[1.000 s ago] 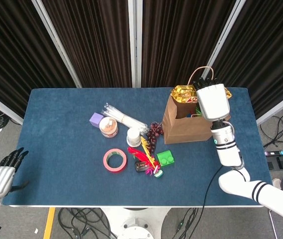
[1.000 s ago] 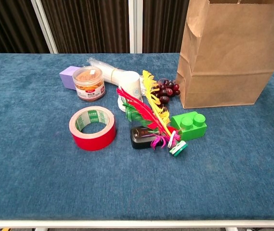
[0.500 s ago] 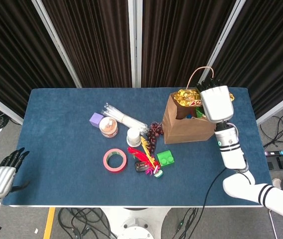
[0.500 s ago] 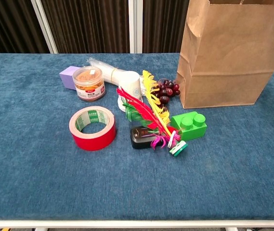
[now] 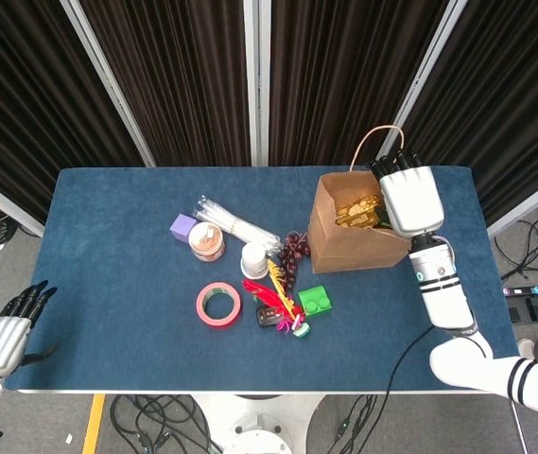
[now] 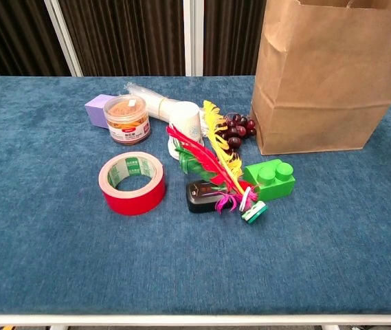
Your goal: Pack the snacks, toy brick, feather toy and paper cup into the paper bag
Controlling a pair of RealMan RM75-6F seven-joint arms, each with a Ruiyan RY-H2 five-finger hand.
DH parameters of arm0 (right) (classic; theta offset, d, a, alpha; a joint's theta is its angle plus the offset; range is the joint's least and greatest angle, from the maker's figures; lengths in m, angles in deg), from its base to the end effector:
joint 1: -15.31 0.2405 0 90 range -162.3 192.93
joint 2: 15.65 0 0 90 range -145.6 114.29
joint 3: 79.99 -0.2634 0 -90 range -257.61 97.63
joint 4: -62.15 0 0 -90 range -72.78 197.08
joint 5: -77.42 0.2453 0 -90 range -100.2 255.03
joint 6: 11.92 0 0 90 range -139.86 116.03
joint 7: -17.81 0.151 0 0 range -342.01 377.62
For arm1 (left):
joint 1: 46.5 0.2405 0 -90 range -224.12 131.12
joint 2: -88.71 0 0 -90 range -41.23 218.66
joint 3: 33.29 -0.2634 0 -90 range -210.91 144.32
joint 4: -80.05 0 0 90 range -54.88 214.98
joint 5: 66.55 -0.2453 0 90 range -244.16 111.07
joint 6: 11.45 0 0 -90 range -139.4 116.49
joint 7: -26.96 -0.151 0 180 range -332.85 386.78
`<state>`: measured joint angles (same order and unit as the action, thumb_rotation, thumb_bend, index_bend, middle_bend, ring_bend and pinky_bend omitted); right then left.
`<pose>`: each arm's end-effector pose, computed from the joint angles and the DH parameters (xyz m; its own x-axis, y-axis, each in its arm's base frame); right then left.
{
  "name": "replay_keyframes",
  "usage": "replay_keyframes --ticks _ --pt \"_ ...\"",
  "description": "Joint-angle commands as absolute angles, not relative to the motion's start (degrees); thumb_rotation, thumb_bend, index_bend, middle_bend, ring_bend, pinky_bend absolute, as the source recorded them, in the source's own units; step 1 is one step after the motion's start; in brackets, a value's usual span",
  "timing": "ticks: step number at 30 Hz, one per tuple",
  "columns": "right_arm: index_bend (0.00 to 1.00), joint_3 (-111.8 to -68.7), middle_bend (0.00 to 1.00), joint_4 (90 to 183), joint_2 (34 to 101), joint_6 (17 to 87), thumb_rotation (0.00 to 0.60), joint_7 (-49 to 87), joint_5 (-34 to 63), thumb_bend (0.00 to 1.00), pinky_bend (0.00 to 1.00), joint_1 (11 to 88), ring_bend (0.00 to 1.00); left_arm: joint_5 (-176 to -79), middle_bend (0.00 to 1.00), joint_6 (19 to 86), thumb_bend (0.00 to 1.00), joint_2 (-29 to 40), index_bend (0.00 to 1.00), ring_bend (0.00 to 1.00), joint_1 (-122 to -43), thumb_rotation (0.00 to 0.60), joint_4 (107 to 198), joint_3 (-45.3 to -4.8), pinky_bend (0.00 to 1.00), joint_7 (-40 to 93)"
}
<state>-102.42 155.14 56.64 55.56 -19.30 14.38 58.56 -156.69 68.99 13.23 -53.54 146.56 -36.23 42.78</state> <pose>-0.1090 -0.4206 0.1108 0.5990 0.2671 0.7549 -0.7261 -0.2163 0.6527 -0.4032 0.1868 0.0862 0.3904 0.1638 0.9060 0.9206 -0.0776 -0.3827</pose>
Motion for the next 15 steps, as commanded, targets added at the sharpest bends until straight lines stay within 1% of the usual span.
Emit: replay_keyframes --ticks 1,5,10,13,15 --pt "0.31 -103.0 0.37 156.3 56.6 57.7 0.600 -17.9 13.0 0.00 0.29 58.6 0.23 -156.7 0.08 68.8 0.26 13.3 0.13 0.02 -53.6 0.600 146.7 -36.2 0.17 42.8" --pt "0.31 -104.3 0.37 157.8 57.2 62.4 0.600 -13.7 8.4 0.00 0.28 58.4 0.23 -156.6 0.08 69.0 0.27 13.4 0.13 0.02 -53.6 0.600 146.7 -36.1 0.17 42.9" --pt "0.30 -105.6 0.37 159.9 60.3 69.8 0.600 -0.6 -1.9 0.00 0.29 58.7 0.23 -156.7 0.08 69.2 0.26 13.4 0.13 0.02 -53.7 0.600 146.9 -36.0 0.17 42.6" --pt "0.30 -104.2 0.37 163.4 61.1 70.5 0.600 6.2 -6.1 0.00 0.29 58.7 0.22 -156.7 0.08 69.2 0.27 13.3 0.13 0.02 -53.7 0.600 147.1 -36.0 0.17 42.4" --pt "0.30 -102.2 0.37 166.5 60.4 68.7 0.600 9.2 -7.8 0.00 0.29 58.6 0.22 -156.8 0.08 69.3 0.26 13.3 0.13 0.02 -53.7 0.600 147.2 -36.1 0.17 42.3"
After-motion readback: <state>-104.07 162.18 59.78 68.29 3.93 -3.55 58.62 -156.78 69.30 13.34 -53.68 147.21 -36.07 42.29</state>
